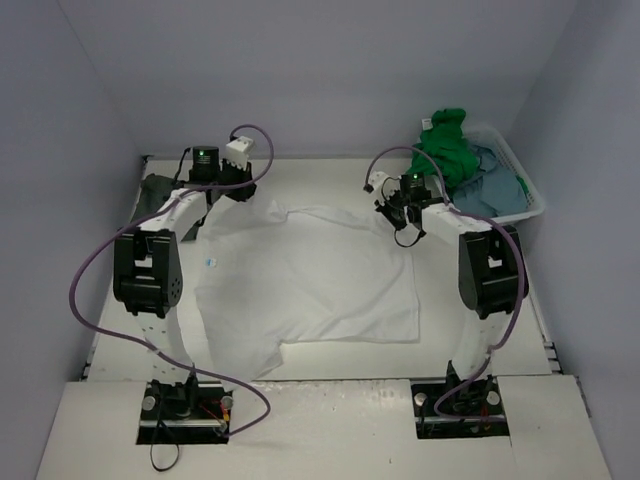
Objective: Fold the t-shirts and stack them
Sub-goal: Flatten out the crumpled T-shirt at the center of the board, then pick up the flattened T-shirt from the center of the board.
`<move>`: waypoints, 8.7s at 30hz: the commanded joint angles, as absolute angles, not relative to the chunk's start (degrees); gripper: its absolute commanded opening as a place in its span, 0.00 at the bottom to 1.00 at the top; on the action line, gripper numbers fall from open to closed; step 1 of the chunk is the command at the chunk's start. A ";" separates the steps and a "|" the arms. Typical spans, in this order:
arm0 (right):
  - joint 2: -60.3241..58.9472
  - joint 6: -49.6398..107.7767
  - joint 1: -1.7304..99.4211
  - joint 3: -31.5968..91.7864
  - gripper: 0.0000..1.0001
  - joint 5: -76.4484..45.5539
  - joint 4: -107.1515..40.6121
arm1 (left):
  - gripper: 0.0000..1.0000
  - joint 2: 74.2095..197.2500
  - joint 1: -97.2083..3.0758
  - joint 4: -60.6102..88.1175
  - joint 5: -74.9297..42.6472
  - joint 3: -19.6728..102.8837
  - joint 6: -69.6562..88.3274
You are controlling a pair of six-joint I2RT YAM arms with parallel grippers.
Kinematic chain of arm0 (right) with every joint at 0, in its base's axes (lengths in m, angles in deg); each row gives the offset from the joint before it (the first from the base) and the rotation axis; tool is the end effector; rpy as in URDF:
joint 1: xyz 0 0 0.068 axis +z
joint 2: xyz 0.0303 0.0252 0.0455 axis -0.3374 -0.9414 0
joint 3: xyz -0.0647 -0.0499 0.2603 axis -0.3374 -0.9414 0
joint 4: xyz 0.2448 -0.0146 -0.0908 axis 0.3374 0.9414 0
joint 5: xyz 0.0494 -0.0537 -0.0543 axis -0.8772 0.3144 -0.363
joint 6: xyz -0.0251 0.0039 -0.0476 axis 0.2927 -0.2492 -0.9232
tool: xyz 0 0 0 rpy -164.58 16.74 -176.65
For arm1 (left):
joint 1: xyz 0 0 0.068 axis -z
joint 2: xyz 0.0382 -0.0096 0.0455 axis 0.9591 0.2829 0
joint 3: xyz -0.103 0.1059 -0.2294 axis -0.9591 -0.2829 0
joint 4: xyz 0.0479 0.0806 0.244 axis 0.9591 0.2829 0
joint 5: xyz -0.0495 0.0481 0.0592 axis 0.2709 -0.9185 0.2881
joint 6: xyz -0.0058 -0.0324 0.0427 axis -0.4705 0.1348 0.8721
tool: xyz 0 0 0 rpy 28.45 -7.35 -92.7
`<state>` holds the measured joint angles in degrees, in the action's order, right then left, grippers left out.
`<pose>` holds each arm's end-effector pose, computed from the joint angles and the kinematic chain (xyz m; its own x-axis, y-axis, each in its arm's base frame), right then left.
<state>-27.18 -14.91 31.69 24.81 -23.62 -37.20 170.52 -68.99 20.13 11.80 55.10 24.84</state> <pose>0.4098 0.0970 0.2043 -0.1804 -0.6324 -0.7533 -0.6649 0.6428 -0.3804 0.4458 -0.0568 0.2647 -0.4394 0.0906 -0.8937 0.6119 0.7586 -0.2240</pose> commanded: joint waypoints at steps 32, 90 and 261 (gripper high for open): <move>-55.57 -18.97 33.78 49.12 0.11 12.39 -55.48 | 0.00 187.40 -65.39 15.77 -21.76 72.25 26.54; -66.99 -15.36 20.07 95.61 0.45 -37.77 -16.02 | 0.53 179.94 -65.92 31.85 -15.61 78.95 22.15; -62.25 -20.28 22.00 75.05 0.00 -42.52 -13.91 | 0.33 193.83 -69.43 44.34 -10.34 90.29 19.07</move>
